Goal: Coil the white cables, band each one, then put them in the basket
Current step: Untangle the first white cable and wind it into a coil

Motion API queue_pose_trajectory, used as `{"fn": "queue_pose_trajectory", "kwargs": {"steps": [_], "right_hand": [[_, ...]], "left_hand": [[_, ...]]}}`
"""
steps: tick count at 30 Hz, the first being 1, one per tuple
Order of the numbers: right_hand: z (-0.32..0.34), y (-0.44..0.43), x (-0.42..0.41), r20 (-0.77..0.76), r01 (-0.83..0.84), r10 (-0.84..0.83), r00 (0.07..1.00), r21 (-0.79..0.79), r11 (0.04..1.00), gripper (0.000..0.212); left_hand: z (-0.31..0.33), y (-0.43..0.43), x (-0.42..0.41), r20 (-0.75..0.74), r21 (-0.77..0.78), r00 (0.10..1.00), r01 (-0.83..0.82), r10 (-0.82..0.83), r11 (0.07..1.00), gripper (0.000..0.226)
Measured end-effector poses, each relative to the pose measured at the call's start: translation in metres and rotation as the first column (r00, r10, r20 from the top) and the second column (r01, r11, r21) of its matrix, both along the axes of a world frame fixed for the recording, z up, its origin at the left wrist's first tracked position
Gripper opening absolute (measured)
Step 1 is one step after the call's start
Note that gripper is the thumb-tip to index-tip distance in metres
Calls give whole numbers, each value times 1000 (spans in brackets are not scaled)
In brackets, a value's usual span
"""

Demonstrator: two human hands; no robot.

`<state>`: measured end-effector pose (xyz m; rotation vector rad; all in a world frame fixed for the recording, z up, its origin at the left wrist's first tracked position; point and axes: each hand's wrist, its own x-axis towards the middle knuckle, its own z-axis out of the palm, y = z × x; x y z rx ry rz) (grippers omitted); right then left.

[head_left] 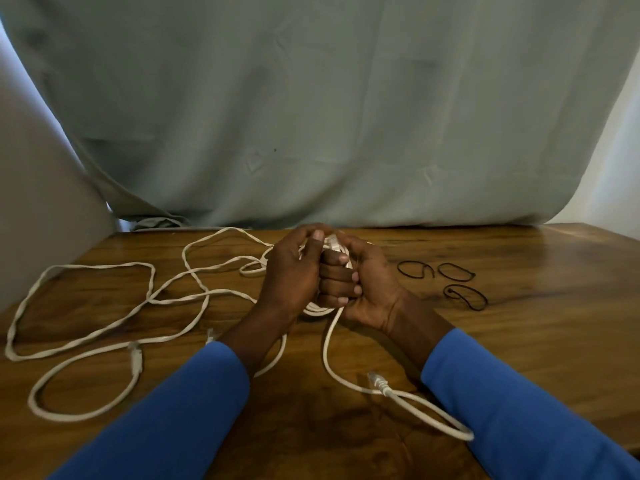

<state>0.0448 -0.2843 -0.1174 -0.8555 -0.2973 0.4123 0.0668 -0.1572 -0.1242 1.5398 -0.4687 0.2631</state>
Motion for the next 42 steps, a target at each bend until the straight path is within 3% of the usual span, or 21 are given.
{"fn": "queue_pose_trajectory", "kwargs": {"steps": [2,5,13,16,22,26,29,31,33,35,37,38,40,42], "right_hand": [[2,-2,-1,-1,-6,6,1000,12,1000,44],[2,-2,-4,-3,-29,29,1000,3,1000,39],[0,1,-1,-9,-29,29,1000,-22,999,51],[1,0,-4,-3,-62,62,998,-16,998,44],[3,6,-9,72,-179,181,981,-24,984,32],[-1,9,-6,80,-122,121,989,3,993,32],[1,6,-2,57,40,-45,997,91,995,31],[5,-6,4,60,191,-204,977,177,966,32],[9,-24,11,68,302,-331,941,266,915,32],[11,-43,16,55,396,-436,898,328,857,39],[11,-58,17,40,451,-497,867,362,816,46],[11,-64,17,36,462,-511,859,376,803,47],[14,-71,16,16,474,-527,850,416,776,48],[18,-75,13,-7,490,-551,834,467,736,44]], "left_hand": [[4,0,-5,-3,-8,999,46,-46,999,26],[10,-1,-7,-159,-100,978,124,-139,987,34],[5,1,5,-276,-156,944,141,-180,978,35],[8,1,2,-354,-159,915,144,-192,977,34],[11,12,6,-437,-284,841,209,-320,936,29],[12,12,6,-402,-280,861,207,-310,937,29],[1,6,9,-260,-132,951,140,-170,981,32],[-5,1,4,-36,181,999,-17,24,983,40],[-3,-2,-8,201,361,958,-266,204,894,42],[5,-4,-24,309,470,929,-337,206,816,43],[6,-7,-33,286,693,954,-271,91,668,54],[3,-10,-35,227,765,974,-186,12,617,47],[-1,-13,-33,99,749,988,6,-122,663,17],[-2,-12,-29,17,610,986,121,-166,783,5]]}}
